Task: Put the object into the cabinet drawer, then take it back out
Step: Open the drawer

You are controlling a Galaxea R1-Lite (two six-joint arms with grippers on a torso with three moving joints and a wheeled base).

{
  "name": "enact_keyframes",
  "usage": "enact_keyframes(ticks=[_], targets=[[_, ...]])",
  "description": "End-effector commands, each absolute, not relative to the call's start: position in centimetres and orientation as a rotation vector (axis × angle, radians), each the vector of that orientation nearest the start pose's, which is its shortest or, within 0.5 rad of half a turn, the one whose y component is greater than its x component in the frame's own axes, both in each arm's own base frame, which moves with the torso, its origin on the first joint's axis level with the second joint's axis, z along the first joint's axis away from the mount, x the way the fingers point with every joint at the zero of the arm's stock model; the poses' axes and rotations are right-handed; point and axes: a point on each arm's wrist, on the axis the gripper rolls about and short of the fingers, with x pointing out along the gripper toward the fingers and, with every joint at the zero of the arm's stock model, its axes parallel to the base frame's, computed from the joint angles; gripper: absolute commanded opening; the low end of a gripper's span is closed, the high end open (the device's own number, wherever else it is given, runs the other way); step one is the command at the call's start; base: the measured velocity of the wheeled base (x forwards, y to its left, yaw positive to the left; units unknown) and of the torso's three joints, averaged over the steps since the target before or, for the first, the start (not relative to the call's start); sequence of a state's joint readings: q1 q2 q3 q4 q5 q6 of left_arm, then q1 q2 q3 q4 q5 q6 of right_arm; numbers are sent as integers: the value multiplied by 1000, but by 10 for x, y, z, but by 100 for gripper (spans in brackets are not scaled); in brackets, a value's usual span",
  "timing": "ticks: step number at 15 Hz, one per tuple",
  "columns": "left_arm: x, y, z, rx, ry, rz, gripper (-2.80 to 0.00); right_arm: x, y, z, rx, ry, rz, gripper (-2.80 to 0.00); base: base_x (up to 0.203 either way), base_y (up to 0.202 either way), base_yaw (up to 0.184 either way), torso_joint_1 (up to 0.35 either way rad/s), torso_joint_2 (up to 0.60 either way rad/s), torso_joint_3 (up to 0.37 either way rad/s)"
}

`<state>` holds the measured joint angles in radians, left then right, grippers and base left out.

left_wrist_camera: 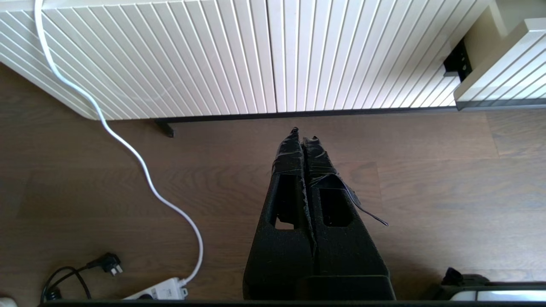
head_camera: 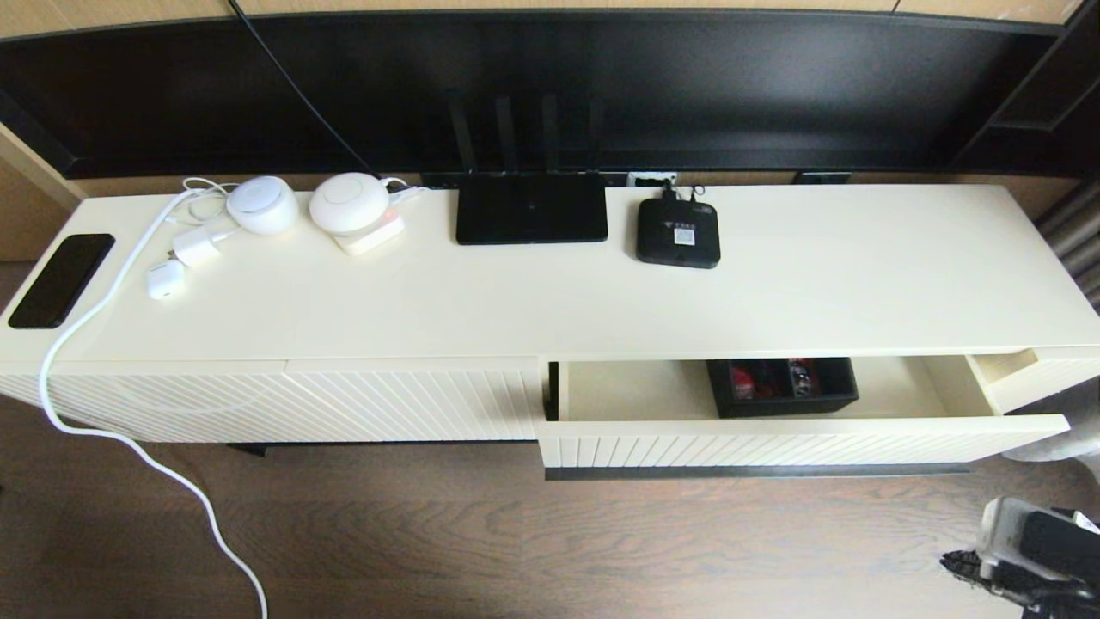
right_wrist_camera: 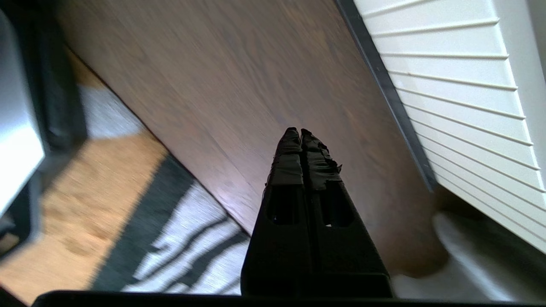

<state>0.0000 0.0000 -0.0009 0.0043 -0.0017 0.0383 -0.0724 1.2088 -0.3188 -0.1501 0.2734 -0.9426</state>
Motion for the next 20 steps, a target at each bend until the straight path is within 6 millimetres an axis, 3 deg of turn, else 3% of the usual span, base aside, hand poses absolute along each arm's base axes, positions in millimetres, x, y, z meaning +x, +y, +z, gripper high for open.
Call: enact_keyframes(ticks=[1, 5, 9, 14, 20], targets=[[-23, 0, 75, 38, 6, -2, -280, 137, 3, 142, -679, 536, 529, -280, 0, 0, 0, 0, 0, 0], [-23, 0, 75, 38, 3, -2, -280, 153, 23, 190, -384, 617, 557, -280, 0, 0, 0, 0, 0, 0], [-23, 0, 75, 38, 4, -2, -280, 204, 33, 191, -215, 789, 414, -280, 0, 0, 0, 0, 0, 0], [-23, 0, 75, 38, 4, -2, -280, 262, 49, 200, -24, 785, 227, -280, 0, 0, 0, 0, 0, 0], [-23, 0, 75, 38, 3, -2, -280, 288, 54, 194, 13, 791, 198, -280, 0, 0, 0, 0, 0, 0]])
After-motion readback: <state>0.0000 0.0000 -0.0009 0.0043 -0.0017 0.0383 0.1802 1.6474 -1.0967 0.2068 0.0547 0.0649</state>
